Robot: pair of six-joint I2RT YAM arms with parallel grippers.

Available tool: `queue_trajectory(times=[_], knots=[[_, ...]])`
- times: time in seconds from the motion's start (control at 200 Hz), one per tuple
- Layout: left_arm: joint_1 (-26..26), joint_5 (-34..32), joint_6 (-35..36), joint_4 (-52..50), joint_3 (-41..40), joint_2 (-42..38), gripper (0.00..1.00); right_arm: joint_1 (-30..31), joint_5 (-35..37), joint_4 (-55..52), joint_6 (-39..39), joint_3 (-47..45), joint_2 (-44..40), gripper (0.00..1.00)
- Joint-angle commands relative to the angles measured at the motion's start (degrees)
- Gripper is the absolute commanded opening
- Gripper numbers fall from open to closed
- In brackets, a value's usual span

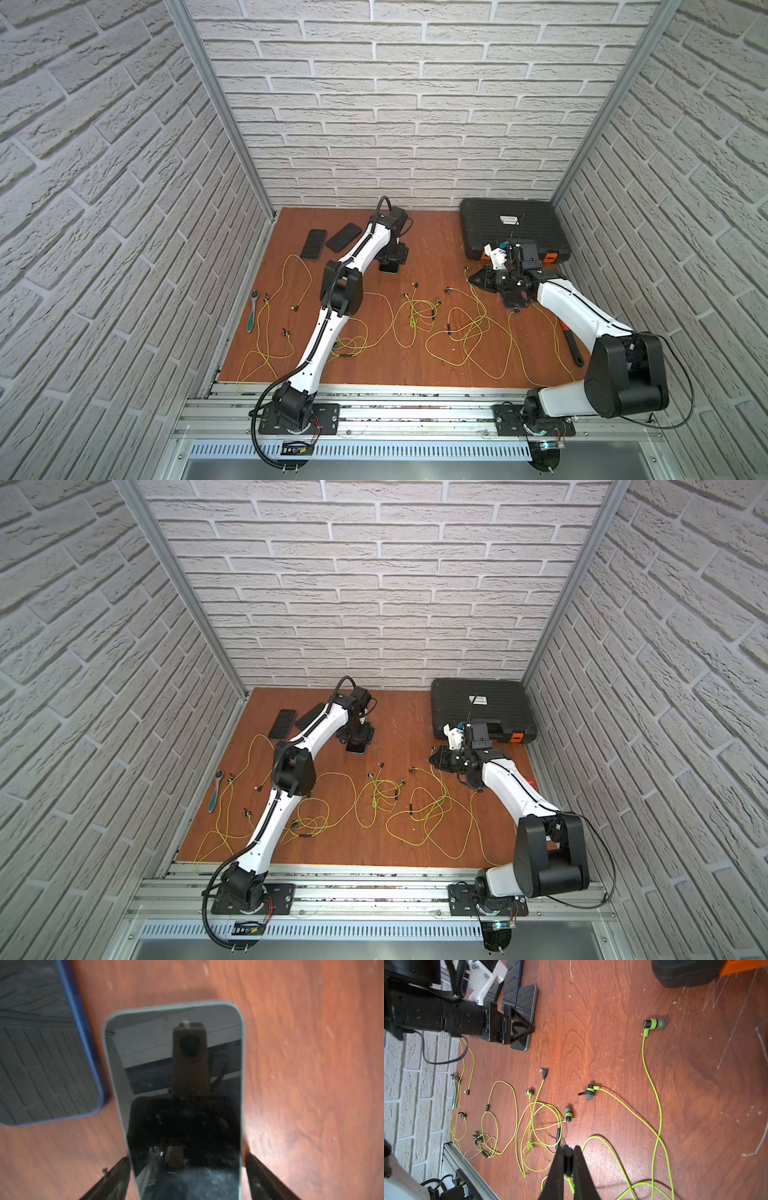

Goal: Plug wired earphones into phones
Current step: Pick up the phone at the center of the board.

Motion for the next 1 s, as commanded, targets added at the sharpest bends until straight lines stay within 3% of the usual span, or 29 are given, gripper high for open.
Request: queue_trajectory(times=[0.0,0.295,0.54,0.71,0.865,0.995], knots=[[1.1,2.1,2.6,-5.1,0.4,3.7,0.85,0.0,0.9,-0.4,-0.9,-1.0,-2.4,0.06],[0.2,3.0,5.2,-9.5,-0.9,4.7,0.79,0.0,1.3,-1.8,-1.1,-0.2,-3.3,0.06],[-1.6,2.8,5.5,-8.4,-12.8,-2.1,0.71,0.0,2.2,-3.3,-1.9,-0.2,-4.1,0.06],[-0.6,2.6,5.7,-8.4,-7.1,0.6,0.92,0.0,2.0,-3.1,-1.7,-0.4,-4.1,0.06],[0.3,4.0,5.7,-8.9,-0.2,6.1,0.91,0.0,2.4,-3.1,-1.7,-1.0,-4.5,0.06],[0.5,4.4,5.1,-7.8,-0.3,7.6,0.87,0.0,2.7,-3.2,-1.6,-1.3,-4.6,0.06]])
